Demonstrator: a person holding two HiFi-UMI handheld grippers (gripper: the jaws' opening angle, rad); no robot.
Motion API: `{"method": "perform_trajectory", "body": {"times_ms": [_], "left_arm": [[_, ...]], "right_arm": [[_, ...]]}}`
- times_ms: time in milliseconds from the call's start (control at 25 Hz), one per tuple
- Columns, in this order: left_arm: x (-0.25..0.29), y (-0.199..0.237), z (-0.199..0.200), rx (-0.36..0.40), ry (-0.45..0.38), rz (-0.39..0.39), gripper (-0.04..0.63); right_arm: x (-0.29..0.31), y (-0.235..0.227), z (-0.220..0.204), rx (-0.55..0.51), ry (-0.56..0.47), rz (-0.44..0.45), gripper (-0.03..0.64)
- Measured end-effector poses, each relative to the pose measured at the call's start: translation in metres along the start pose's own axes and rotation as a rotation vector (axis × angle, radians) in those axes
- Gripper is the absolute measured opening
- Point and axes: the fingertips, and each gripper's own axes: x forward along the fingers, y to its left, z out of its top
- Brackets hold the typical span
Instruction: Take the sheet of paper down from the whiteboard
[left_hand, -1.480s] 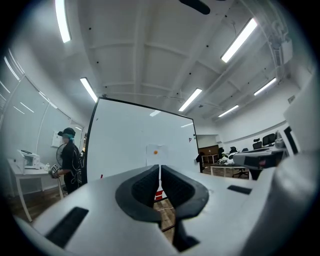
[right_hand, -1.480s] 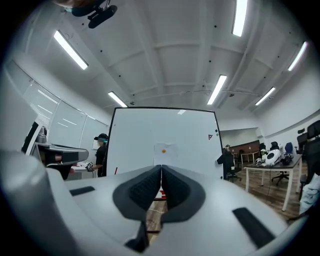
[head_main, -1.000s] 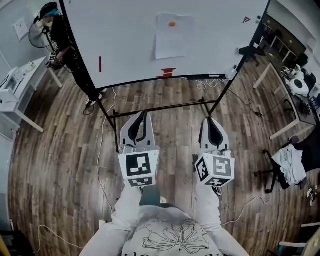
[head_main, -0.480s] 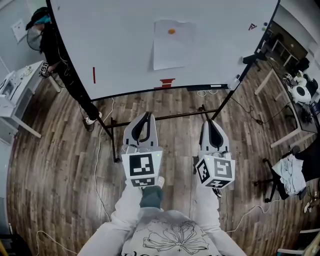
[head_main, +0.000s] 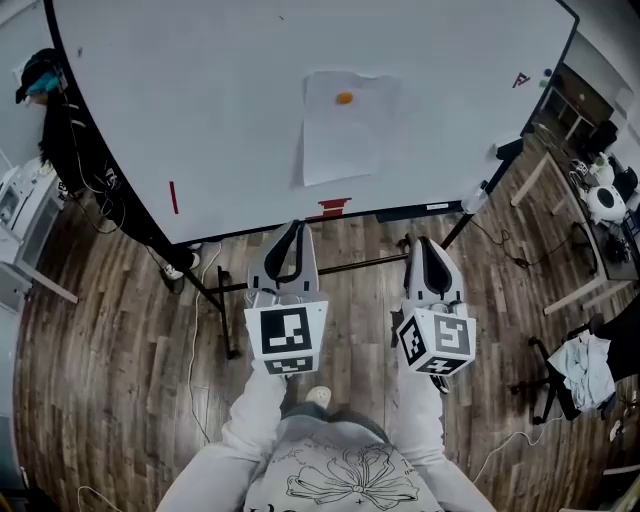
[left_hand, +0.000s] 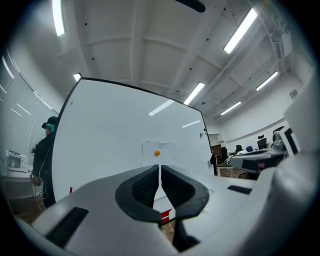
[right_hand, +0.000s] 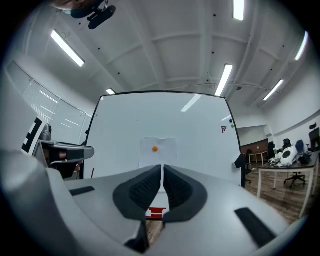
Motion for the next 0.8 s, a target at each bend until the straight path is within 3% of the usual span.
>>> {"method": "perform_trajectory", "body": {"times_ms": [440,800], "left_arm": [[0.090,0.017,-0.009,-0.004,0.007,0.022,0.015],[0.182,0.006,-0.015,0.009,0.005,0.125,0.015]], "right_arm": [[0.091,-0.031,-0.013,0.005,0.013,0.015,0.003],[0.185,-0.075,-0.017,-0.007,-0.011,0.138,0.005]]}}
